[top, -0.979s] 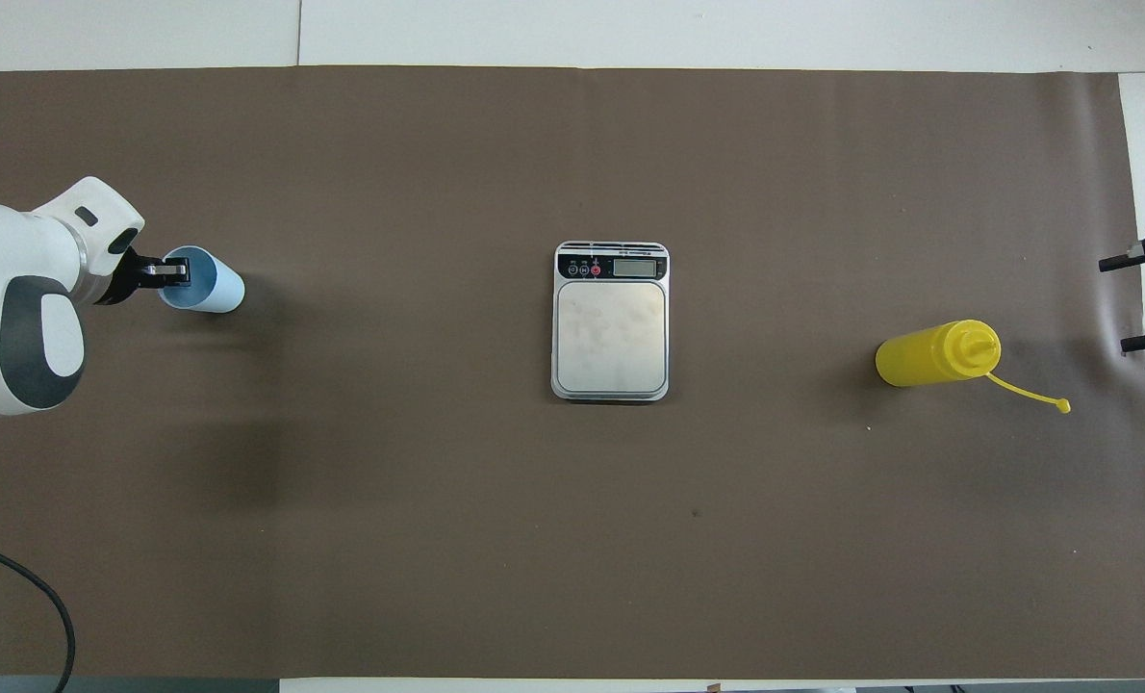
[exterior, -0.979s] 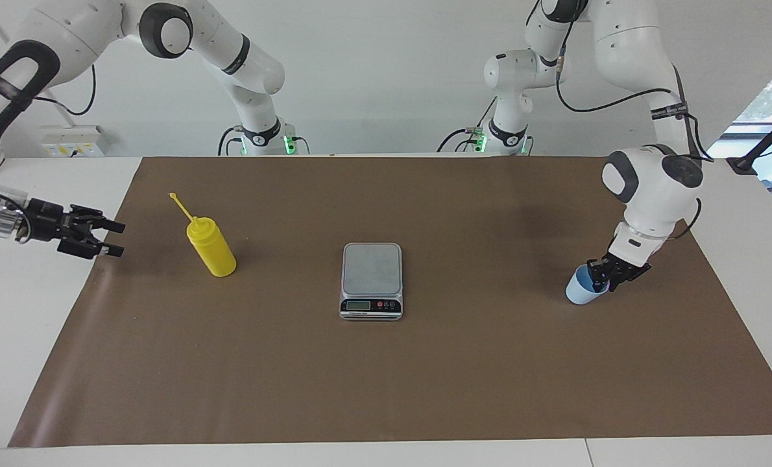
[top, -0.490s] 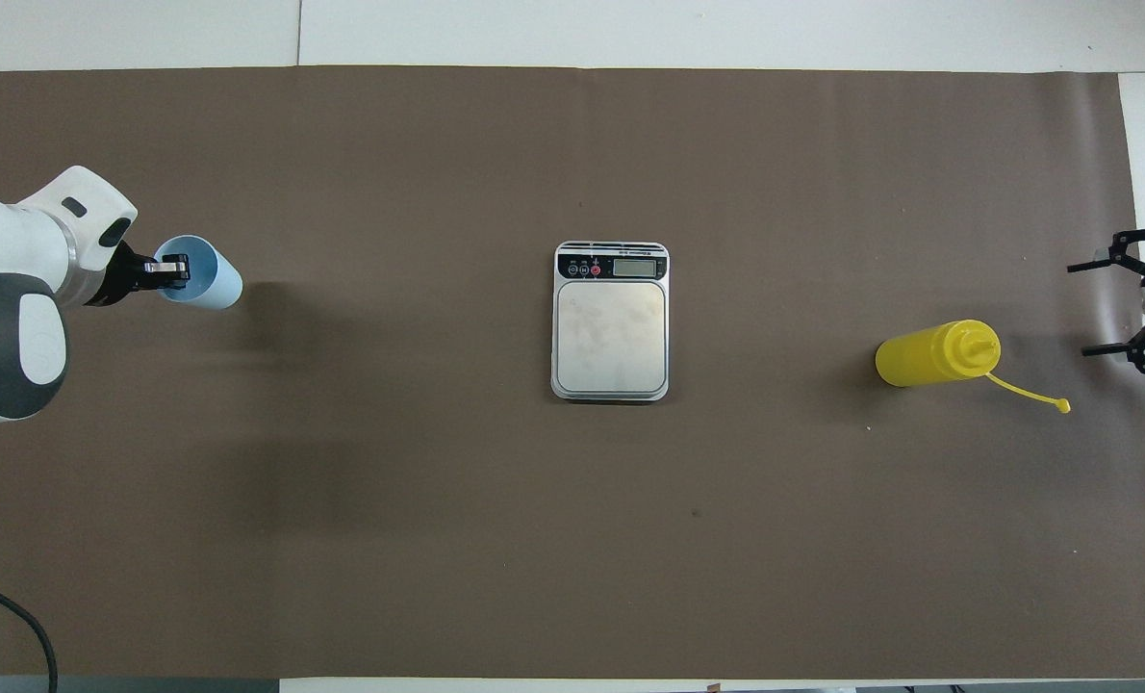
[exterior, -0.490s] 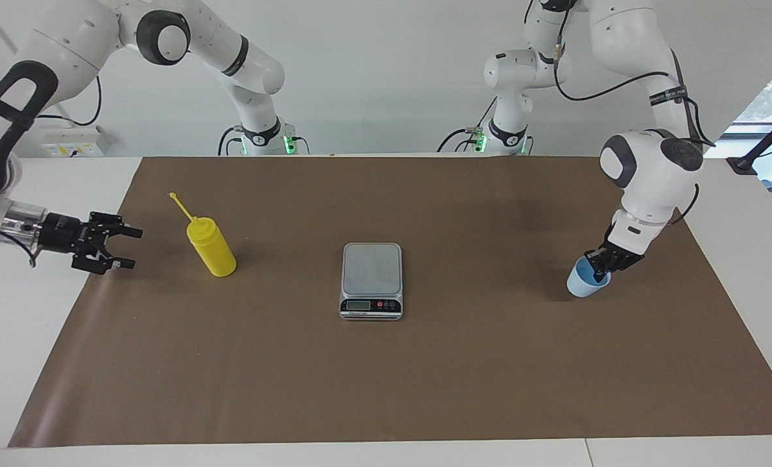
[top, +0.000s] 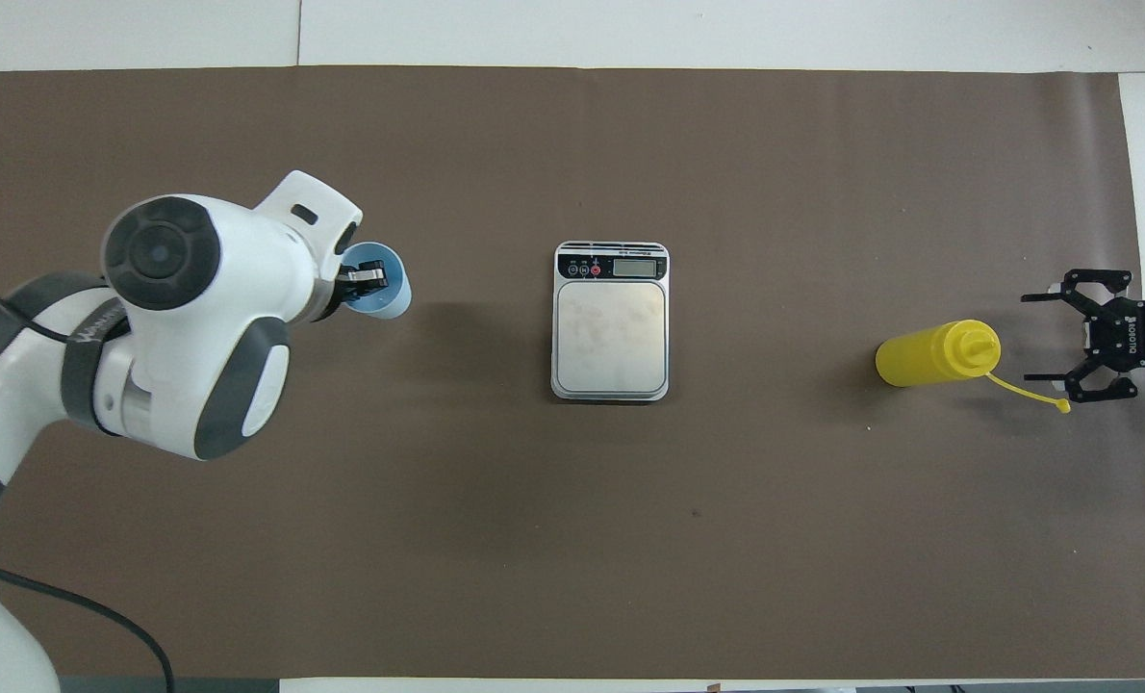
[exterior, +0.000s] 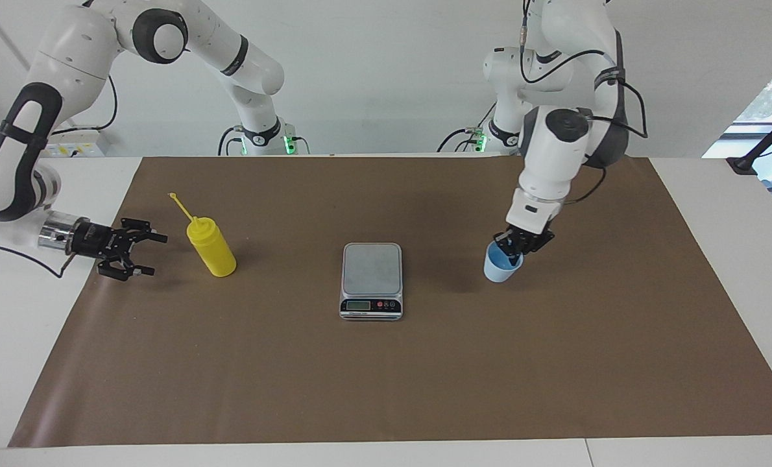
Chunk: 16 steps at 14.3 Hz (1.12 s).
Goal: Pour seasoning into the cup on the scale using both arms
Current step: 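Place the blue cup on the scale while the right gripper grasps the bottle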
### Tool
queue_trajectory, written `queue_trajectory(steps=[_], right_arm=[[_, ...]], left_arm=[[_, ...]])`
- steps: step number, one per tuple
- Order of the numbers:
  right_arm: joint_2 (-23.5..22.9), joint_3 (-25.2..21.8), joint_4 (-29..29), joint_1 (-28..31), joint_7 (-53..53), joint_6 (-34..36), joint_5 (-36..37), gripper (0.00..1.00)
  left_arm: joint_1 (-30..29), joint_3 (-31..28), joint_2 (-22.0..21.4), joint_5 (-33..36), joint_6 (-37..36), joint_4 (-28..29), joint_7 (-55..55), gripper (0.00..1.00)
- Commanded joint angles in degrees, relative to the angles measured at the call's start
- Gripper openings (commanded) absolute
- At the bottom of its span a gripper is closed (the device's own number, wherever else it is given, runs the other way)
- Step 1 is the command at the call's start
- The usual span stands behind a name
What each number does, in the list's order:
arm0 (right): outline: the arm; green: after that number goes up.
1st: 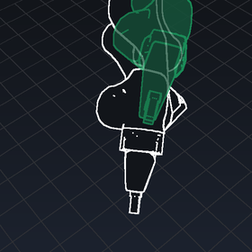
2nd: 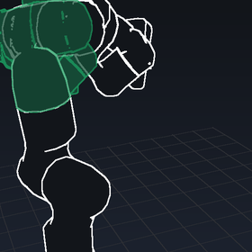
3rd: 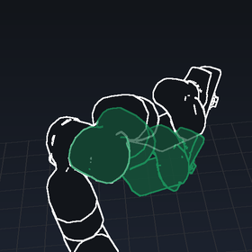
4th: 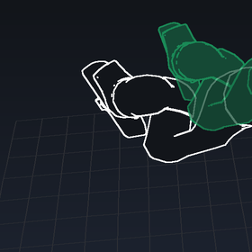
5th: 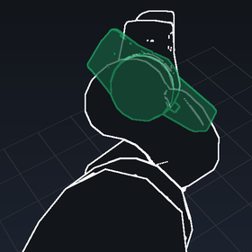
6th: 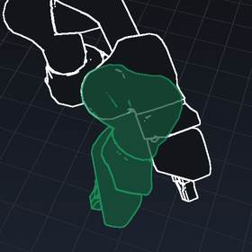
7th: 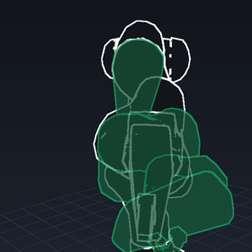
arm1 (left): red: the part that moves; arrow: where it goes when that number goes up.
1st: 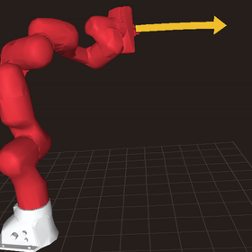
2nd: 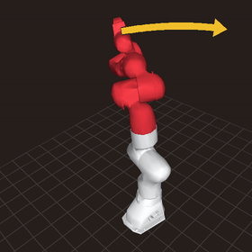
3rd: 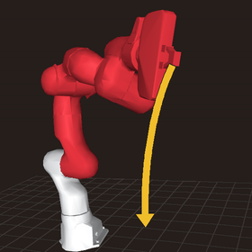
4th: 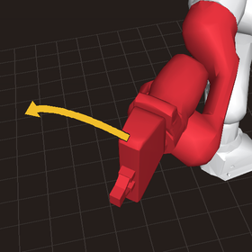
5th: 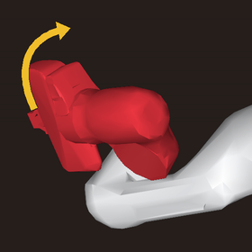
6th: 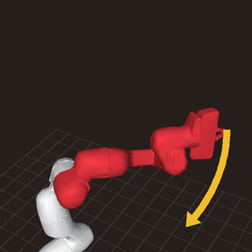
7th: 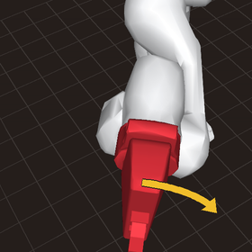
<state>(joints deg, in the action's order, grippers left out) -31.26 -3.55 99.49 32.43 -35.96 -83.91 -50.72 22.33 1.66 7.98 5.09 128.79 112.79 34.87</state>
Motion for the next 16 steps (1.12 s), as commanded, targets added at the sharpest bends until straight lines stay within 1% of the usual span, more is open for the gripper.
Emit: queue_trajectory(steps=[1, 3, 4, 7, 8, 11, 15, 16], right_arm=[[3.75, 0.47, 6.15, -0.43, -0.60, -1.96, -1.49, 1.00], [4.45, 0.91, 7.90, -0.52, 0.45, -1.69, -1.83, 1.00], [4.89, 1.00, 8.96, -0.61, 0.63, -1.52, -3.49, 1.00], [5.68, 1.00, 11.42, -2.19, 2.12, -1.60, -5.08, 1.00], [5.86, 0.91, 12.21, -3.06, 2.39, -1.86, -5.79, 1.00], [6.12, 0.91, 13.71, -4.21, 3.79, -3.44, -6.67, 1.00], [6.21, 0.91, 14.59, -5.96, 3.71, -4.77, -8.08, 1.00], [6.30, 0.91, 14.77, -6.15, 3.79, -5.99, -8.16, 1.00]], left_arm=[[6.21, -1.04, 5.11, 2.21, -0.11, -6.25, 10.45, 0.00], [10.69, -1.04, 6.52, 1.94, -0.29, -8.72, 15.90, 0.00], [12.54, -1.04, 7.74, 1.86, -0.29, -10.21, 18.88, 0.00], [18.08, -1.04, 13.45, 1.77, -0.55, -15.39, 24.09, 0.00], [19.40, -1.04, 14.69, 1.94, -0.30, -16.37, 25.67, 0.00], [19.85, -1.04, 15.93, 2.20, 0.23, -17.52, 26.12, 0.00], [20.38, -1.04, 16.11, 2.21, 0.15, -16.64, 26.12, 0.00], [20.21, -0.95, 16.19, 2.21, 0.76, -16.46, 25.69, 0.00]])
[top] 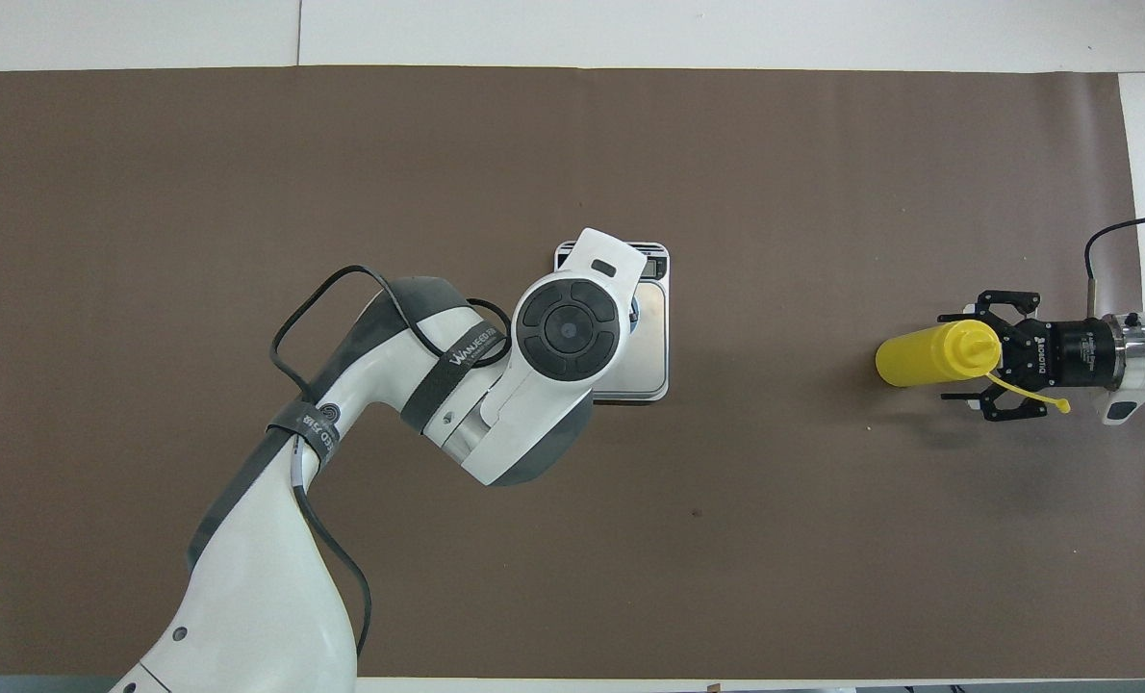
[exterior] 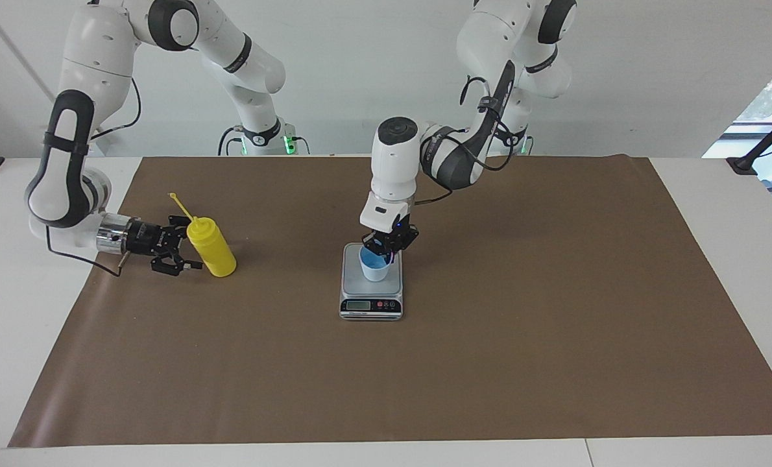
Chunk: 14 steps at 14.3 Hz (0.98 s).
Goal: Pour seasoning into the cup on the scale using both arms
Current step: 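Place the blue cup on the scale while the right gripper grasps the bottle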
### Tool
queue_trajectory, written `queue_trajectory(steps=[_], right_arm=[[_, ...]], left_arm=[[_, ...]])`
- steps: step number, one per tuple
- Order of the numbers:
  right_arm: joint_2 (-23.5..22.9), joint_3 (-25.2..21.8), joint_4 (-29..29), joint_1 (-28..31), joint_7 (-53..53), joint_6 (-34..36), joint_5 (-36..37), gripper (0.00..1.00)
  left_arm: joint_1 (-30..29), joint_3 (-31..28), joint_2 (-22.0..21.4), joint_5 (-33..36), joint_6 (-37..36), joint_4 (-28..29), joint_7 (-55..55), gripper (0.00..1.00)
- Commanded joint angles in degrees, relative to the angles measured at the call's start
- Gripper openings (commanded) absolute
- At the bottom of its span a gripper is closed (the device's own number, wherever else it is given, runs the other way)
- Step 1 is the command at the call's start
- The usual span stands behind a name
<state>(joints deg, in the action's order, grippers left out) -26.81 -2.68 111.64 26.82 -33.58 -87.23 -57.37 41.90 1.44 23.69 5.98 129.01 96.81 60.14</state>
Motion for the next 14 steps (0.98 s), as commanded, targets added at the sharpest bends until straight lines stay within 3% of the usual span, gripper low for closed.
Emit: queue_trajectory(steps=[1, 2, 5, 8, 9, 10, 12, 14], right_arm=[[1.85, 0.04, 2.61, -0.72, 1.42, -3.20, -1.43, 1.00], [1.85, 0.13, 2.70, -1.15, 1.42, -3.29, -1.52, 1.00], [1.85, 0.13, 3.31, -1.69, 1.42, -3.99, -3.10, 1.00], [2.11, 0.13, 3.75, -1.86, 1.68, -4.79, -3.19, 1.00], [2.11, 0.13, 3.93, -2.73, 1.68, -4.79, -3.27, 0.79], [2.11, 0.04, 3.93, -2.91, 1.68, -4.79, -3.80, 0.42], [2.11, 0.13, 3.93, -3.00, 1.85, -4.88, -4.24, 0.04], [2.20, 0.13, 3.84, -3.18, 1.94, -4.88, -4.24, 0.00]], left_arm=[[0.46, -0.65, 0.57, 1.32, 2.37, 0.04, 0.25, 0.61], [0.55, -0.65, 0.40, 1.23, 4.47, 0.74, 0.24, 1.00], [0.11, -0.65, -2.58, 1.06, 4.50, 1.89, 0.07, 1.00], [-1.74, -0.82, -8.64, 0.97, 1.44, 5.13, -0.11, 1.00], [-3.04, -0.91, -10.05, 0.97, -1.89, 5.23, -1.06, 1.00], [-4.36, -0.91, -11.28, 0.97, -5.05, 5.41, -4.03, 1.00], [-7.87, -0.82, -13.57, 0.88, -10.42, 6.11, -13.07, 1.00], [-11.04, -0.82, -15.16, 0.88, -12.90, 7.33, -18.37, 1.00]])
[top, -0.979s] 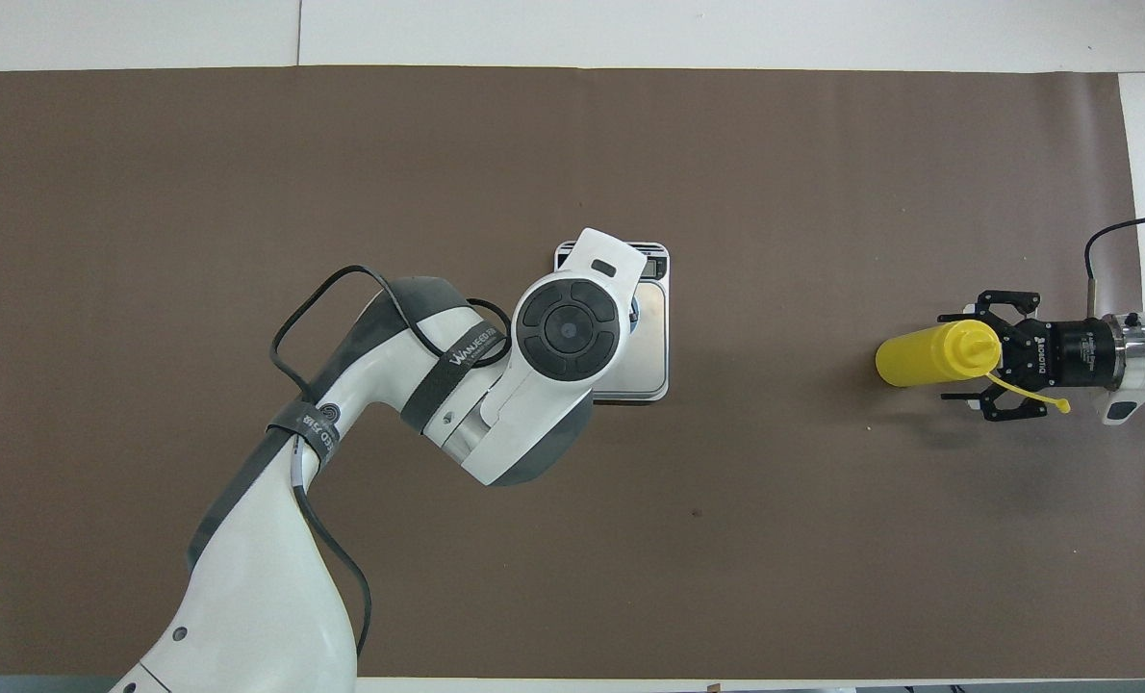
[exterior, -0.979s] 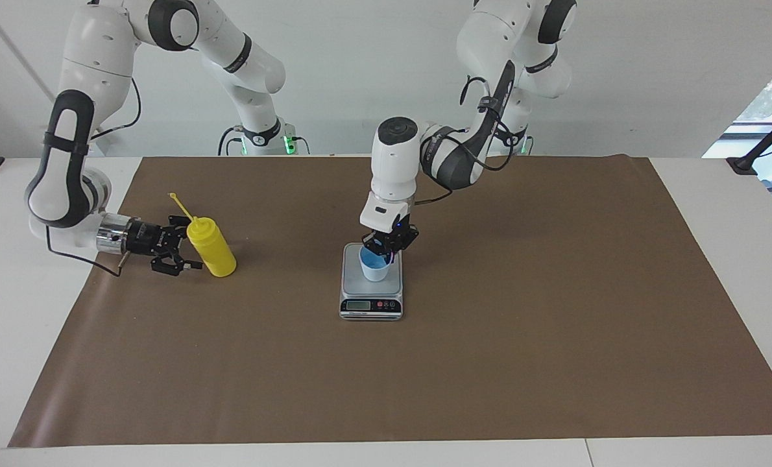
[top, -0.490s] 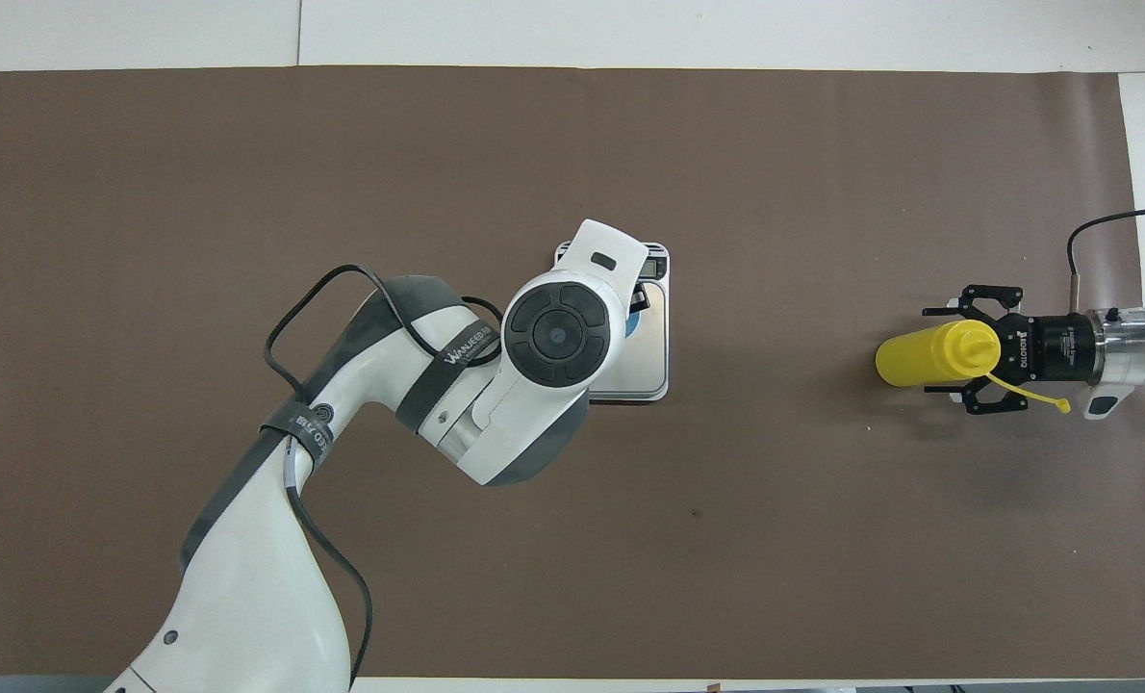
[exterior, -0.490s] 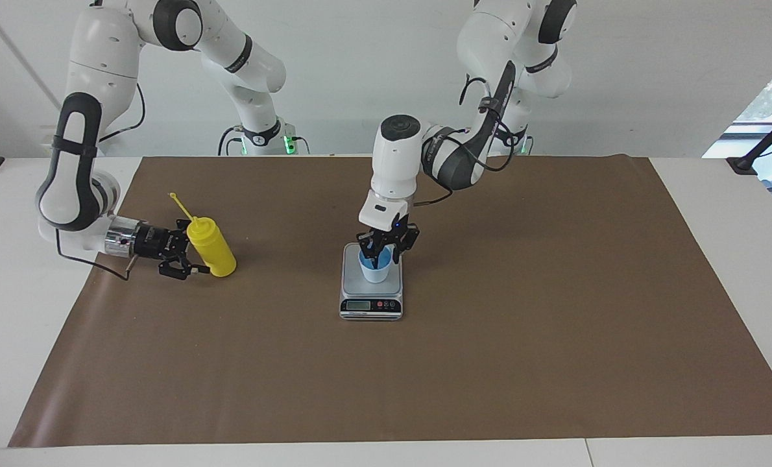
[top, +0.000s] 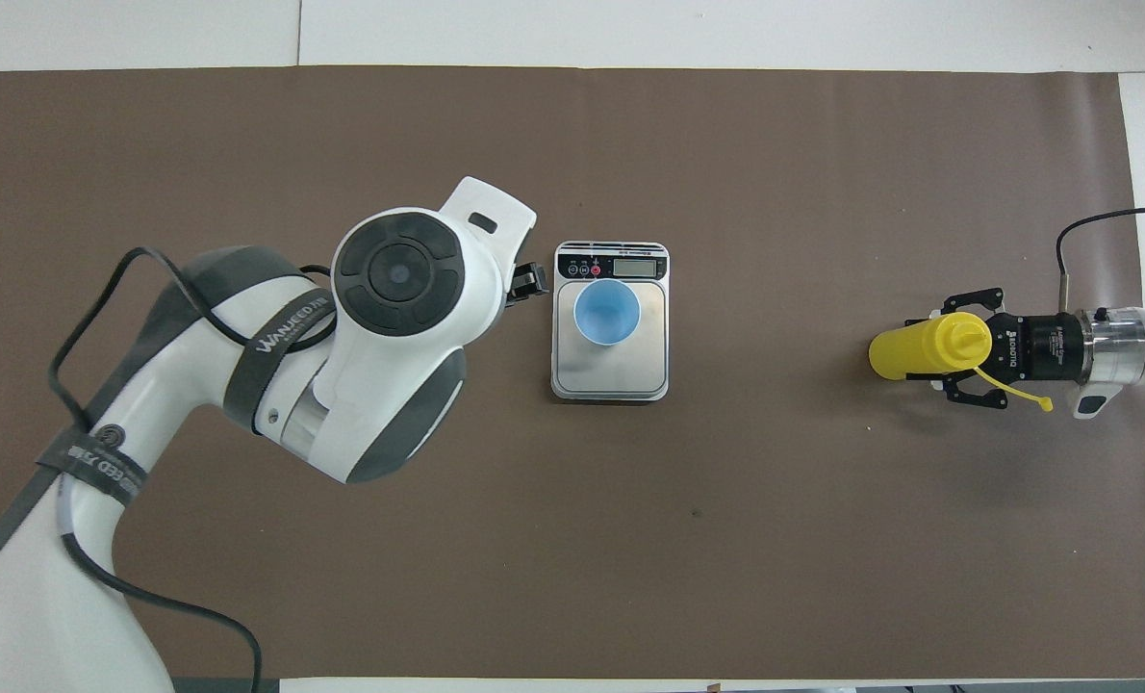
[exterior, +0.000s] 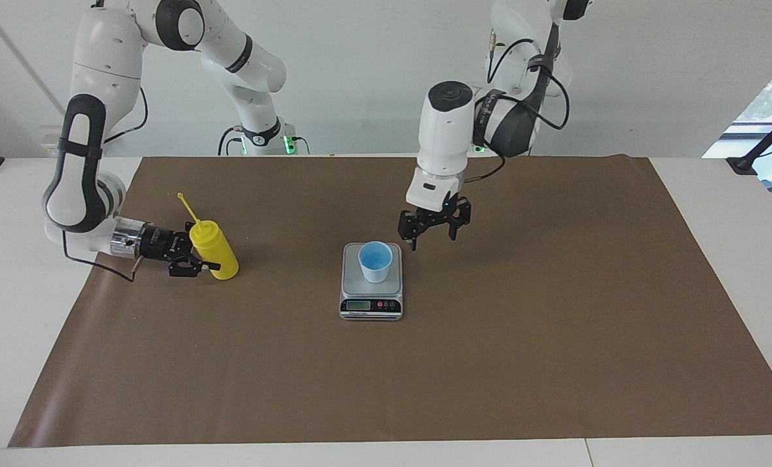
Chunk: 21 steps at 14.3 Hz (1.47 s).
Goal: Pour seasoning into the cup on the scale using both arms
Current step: 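Withdraw the left gripper while the right gripper lifts the yellow bottle, then move the yellow bottle over the blue cup with the right gripper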
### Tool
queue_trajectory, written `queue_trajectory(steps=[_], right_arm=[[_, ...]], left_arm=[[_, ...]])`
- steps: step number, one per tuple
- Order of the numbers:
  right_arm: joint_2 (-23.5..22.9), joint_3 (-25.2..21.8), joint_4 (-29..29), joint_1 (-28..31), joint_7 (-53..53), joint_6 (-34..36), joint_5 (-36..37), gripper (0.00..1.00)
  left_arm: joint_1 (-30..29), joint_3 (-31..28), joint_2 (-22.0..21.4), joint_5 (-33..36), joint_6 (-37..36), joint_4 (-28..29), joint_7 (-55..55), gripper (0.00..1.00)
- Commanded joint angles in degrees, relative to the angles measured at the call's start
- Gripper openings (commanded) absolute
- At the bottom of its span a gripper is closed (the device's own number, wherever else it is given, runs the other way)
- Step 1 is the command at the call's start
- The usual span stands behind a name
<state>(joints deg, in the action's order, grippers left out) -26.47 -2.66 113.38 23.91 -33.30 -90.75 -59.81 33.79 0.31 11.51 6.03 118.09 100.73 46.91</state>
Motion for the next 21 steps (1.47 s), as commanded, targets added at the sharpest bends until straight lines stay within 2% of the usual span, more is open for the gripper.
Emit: queue_trajectory(steps=[1, 3, 7, 9, 11, 14, 16, 21], right_arm=[[1.95, 0.02, 1.76, -0.88, 1.66, -1.45, -1.81, 0.00], [3.87, 0.02, 1.23, -2.37, 0.26, -1.97, -1.63, 0.00], [10.81, -0.33, 1.14, -9.56, -9.03, -9.51, 0.73, 0.00], [14.33, -0.16, 0.79, -13.61, -18.94, -14.78, 8.17, 0.00], [16.71, -0.15, 0.09, -18.18, -25.12, -18.66, 13.90, 0.00], [16.72, -0.16, -2.63, -23.89, -37.23, -22.62, 19.18, 0.00], [15.84, -0.15, -4.65, -28.45, -44.27, -25.52, 26.63, 0.00], [15.14, -0.07, -5.71, -35.76, -52.82, -28.79, 40.53, 0.00]], left_arm=[[-4.94, 0.30, -3.94, 0.74, -2.07, 4.47, -7.95, 1.00], [-8.90, 0.30, -6.84, 0.48, -2.16, 7.19, -14.36, 1.00], [-16.19, 0.30, -9.57, -1.96, -4.44, 8.35, -24.47, 1.00], [-21.11, 0.30, -11.07, -6.45, -5.67, 8.08, -32.11, 1.00], [-24.81, 0.21, -12.73, -7.70, -8.13, 7.64, -37.92, 1.00], [-28.86, -0.23, -14.41, -7.70, -12.43, 6.07, -44.26, 1.00], [-30.53, -0.23, -14.41, -7.78, -15.85, 3.09, -47.25, 1.00], [-32.30, -0.67, -14.06, -7.70, -22.19, -3.68, -47.53, 1.00]])
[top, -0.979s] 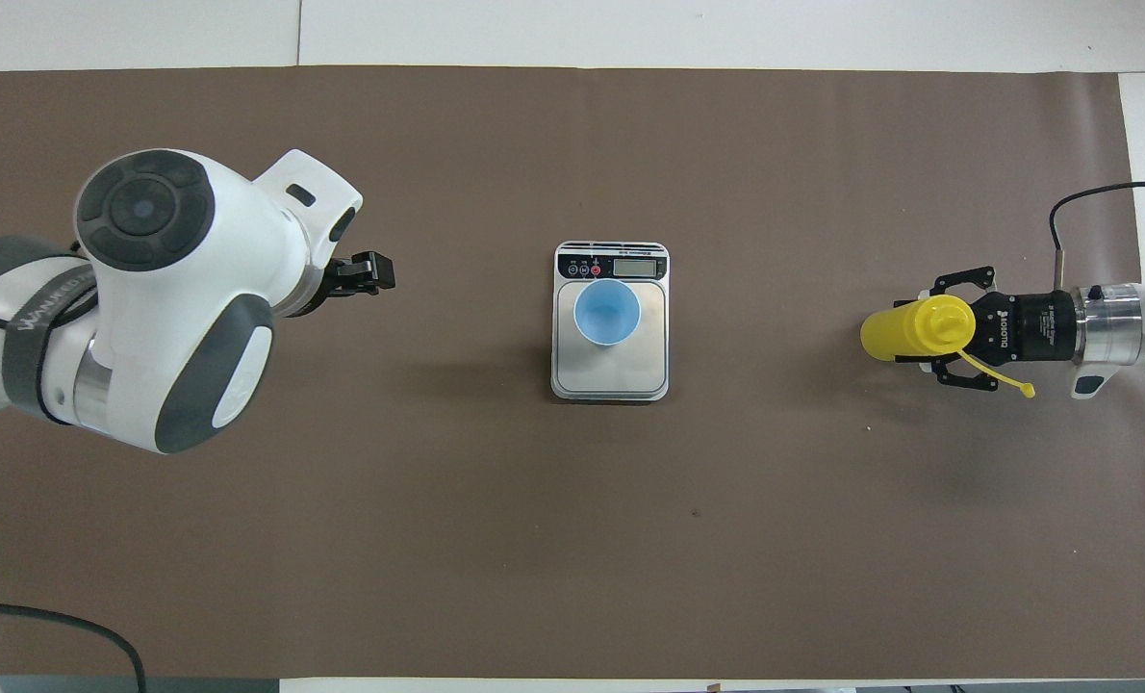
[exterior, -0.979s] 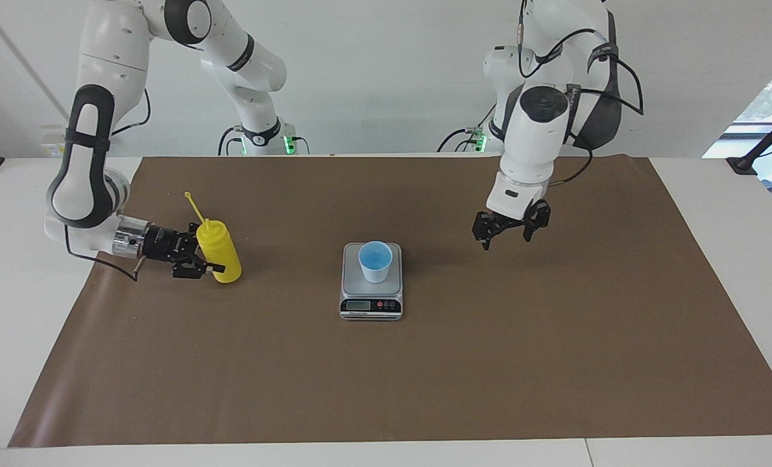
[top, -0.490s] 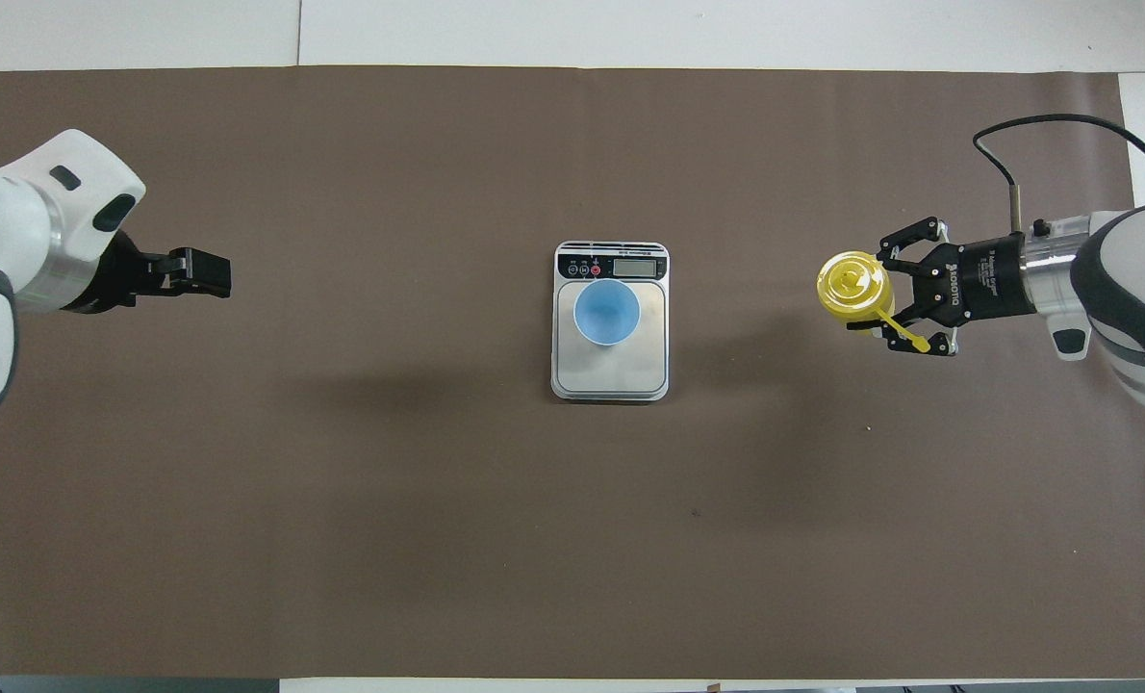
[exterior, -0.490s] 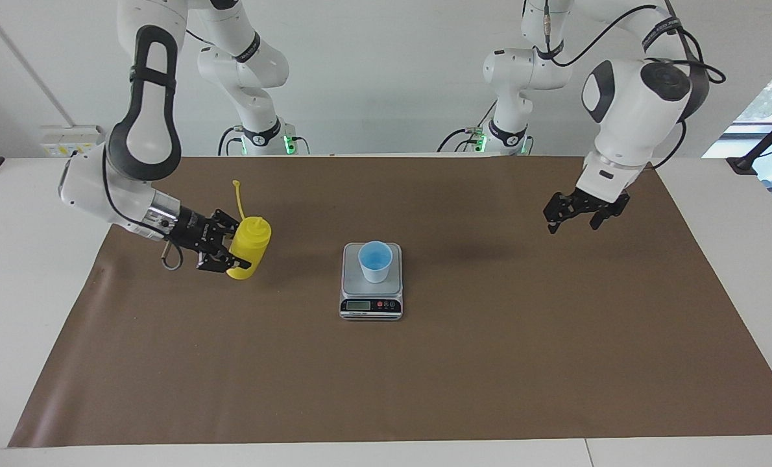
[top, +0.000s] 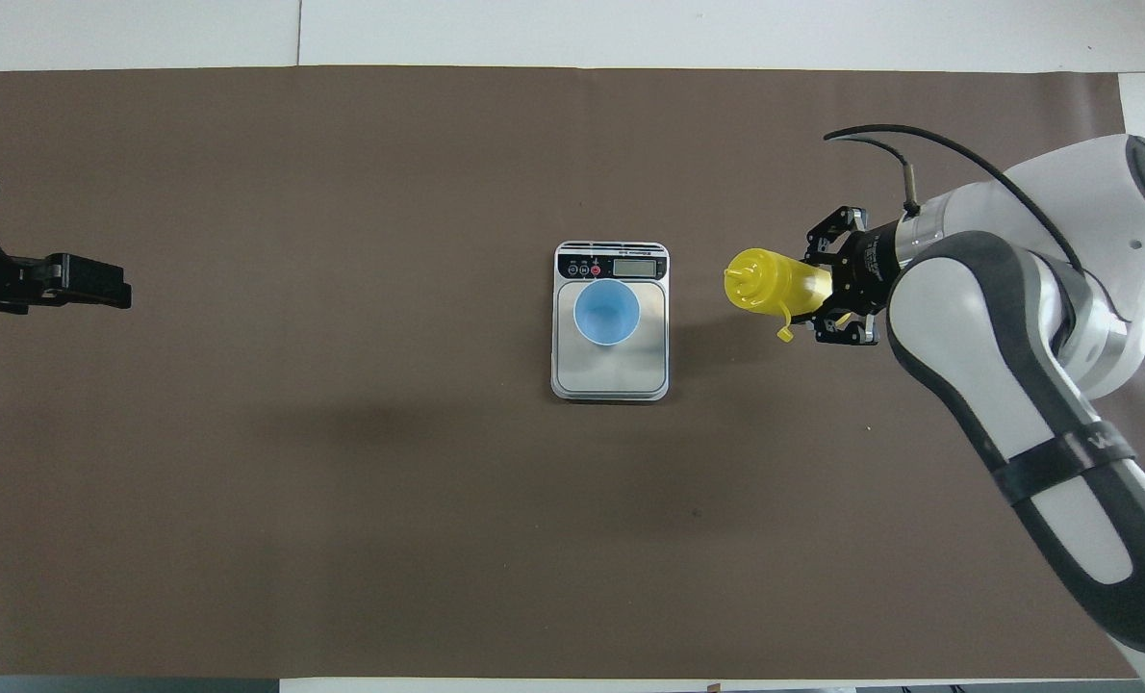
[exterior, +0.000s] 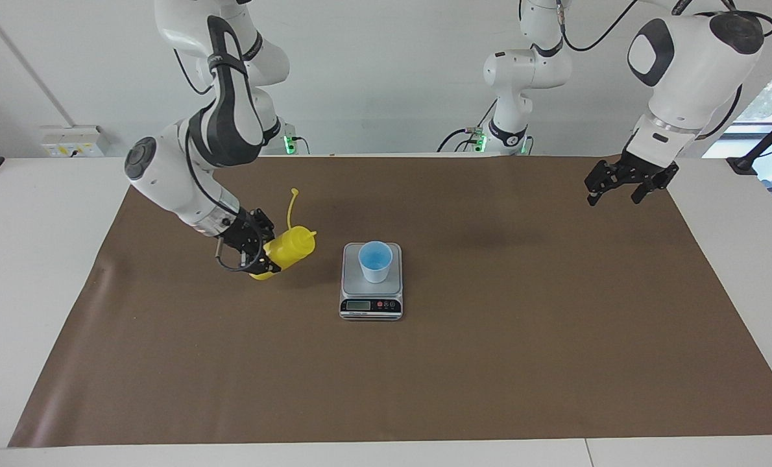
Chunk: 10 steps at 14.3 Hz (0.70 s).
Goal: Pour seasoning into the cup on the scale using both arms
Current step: 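Move the yellow bottle over the blue cup with the right gripper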
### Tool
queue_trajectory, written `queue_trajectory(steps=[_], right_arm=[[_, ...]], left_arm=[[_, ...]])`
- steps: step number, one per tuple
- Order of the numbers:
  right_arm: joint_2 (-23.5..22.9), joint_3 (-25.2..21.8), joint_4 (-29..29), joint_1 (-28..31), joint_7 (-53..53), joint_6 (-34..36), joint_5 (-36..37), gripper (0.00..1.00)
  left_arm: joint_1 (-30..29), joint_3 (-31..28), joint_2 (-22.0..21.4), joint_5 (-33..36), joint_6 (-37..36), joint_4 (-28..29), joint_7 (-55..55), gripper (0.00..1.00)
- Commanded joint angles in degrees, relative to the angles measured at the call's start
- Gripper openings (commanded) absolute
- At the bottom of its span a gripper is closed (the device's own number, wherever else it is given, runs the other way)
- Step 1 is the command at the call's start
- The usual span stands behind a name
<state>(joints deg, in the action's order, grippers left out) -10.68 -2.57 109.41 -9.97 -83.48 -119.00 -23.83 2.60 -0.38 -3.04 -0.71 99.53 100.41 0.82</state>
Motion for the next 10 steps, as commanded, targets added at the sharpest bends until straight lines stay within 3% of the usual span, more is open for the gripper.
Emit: queue_trajectory(steps=[1, 4, 7, 10], right_arm=[[-0.84, -0.16, -2.62, -2.77, -4.39, -0.62, 5.71, 0.00], [-2.15, -0.16, -5.52, -5.05, -8.69, -0.45, 9.57, 0.00], [-5.66, -0.16, -11.04, -7.86, -13.36, 3.40, 17.20, 0.00], [-12.24, -0.16, -22.62, -9.98, -16.71, 12.88, 23.89, 0.00]], left_arm=[[-1.02, 0.11, 0.67, -0.96, -4.77, -4.60, -1.34, 1.00], [-1.02, 0.29, 2.24, -0.88, -8.63, -9.17, -1.34, 1.00], [-0.76, 0.46, 2.16, -0.96, -10.14, -9.18, -1.34, 1.00], [-1.02, 0.46, 2.07, -0.96, -12.25, -9.36, -1.61, 1.00]])
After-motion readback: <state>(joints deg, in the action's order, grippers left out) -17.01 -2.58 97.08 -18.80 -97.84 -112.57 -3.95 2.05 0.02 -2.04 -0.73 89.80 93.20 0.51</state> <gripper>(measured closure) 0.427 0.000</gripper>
